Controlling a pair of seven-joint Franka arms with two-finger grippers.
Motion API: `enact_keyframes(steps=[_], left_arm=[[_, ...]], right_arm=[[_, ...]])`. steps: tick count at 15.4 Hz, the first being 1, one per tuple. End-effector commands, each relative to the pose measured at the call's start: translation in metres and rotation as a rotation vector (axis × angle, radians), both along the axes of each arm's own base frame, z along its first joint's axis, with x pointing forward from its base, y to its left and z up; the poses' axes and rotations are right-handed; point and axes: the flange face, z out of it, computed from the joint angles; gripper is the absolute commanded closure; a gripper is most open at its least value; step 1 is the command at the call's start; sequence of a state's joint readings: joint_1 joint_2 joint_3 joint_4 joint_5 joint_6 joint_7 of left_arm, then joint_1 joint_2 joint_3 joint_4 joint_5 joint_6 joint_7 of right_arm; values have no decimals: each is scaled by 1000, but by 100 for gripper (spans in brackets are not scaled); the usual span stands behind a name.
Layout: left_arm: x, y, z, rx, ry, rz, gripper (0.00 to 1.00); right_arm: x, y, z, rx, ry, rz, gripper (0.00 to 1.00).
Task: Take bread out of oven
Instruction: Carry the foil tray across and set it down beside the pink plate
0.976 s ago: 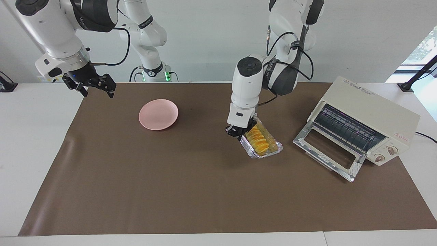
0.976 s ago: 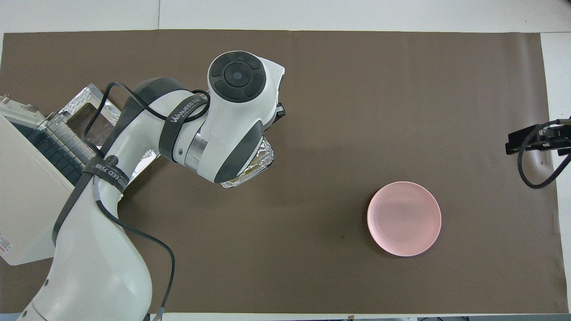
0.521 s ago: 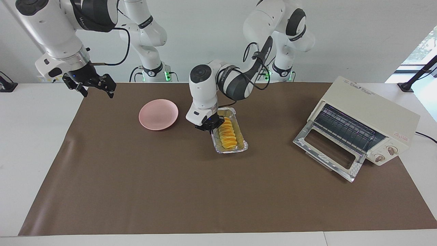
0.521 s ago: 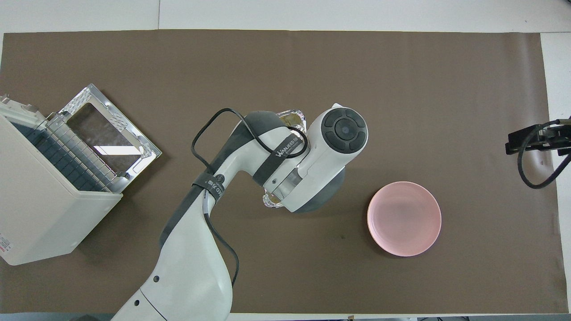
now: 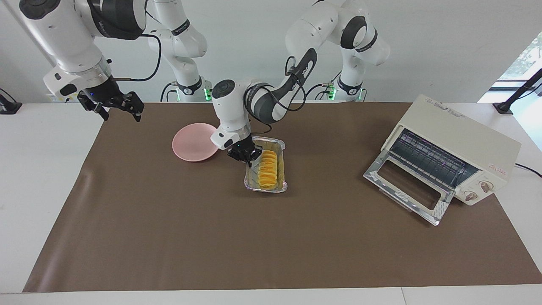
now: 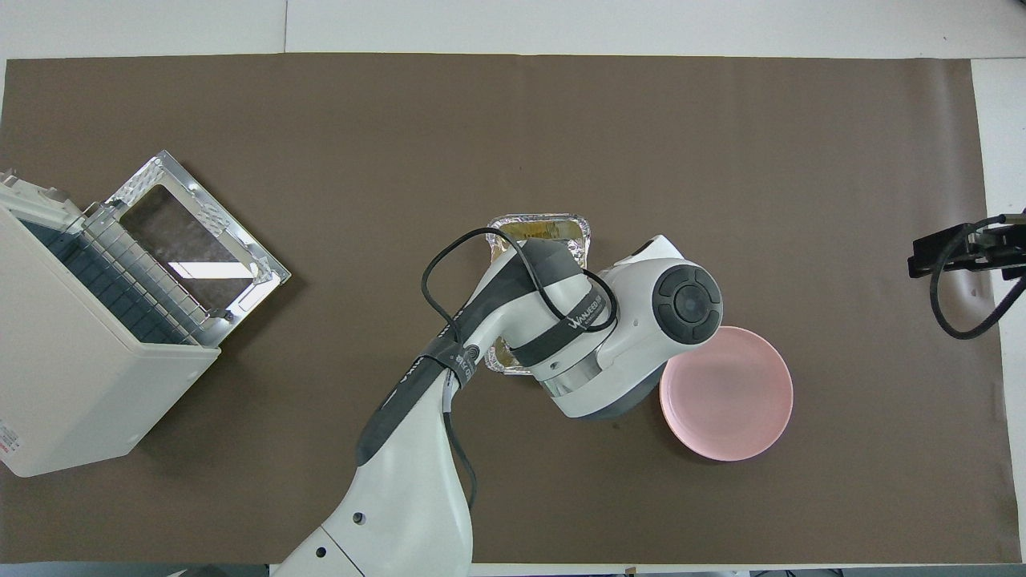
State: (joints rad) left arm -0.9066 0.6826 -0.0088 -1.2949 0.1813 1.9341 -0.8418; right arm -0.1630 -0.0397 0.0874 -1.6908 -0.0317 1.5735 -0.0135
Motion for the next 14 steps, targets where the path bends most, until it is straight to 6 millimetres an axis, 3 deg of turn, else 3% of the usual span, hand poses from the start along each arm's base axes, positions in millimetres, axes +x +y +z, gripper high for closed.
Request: enact_keyframes(steps=[1, 5, 8, 9, 10, 12, 14], left_arm=[[2, -6, -5, -14, 20, -5, 100], [-11, -17, -32, 6, 19, 81, 100], [-8, -16, -35, 4, 12, 100, 100], [-2, -14, -30, 0, 4, 109, 23], [4, -12, -24, -3, -7, 111, 0], [22, -10, 6, -52, -20, 152, 0], [52, 20, 18, -85, 57, 258, 0]], right_arm=[[-6, 0, 0, -5, 5, 16, 0], [-6, -5, 1, -8, 0, 1, 0], [-5, 3, 0, -7, -3, 18, 0], [-4, 7, 0, -4, -3, 22, 0], [-4, 10, 1, 2, -5, 25, 0], [-3, 21, -1, 19, -17, 41, 0], [-1, 38, -4, 25, -29, 66, 0]])
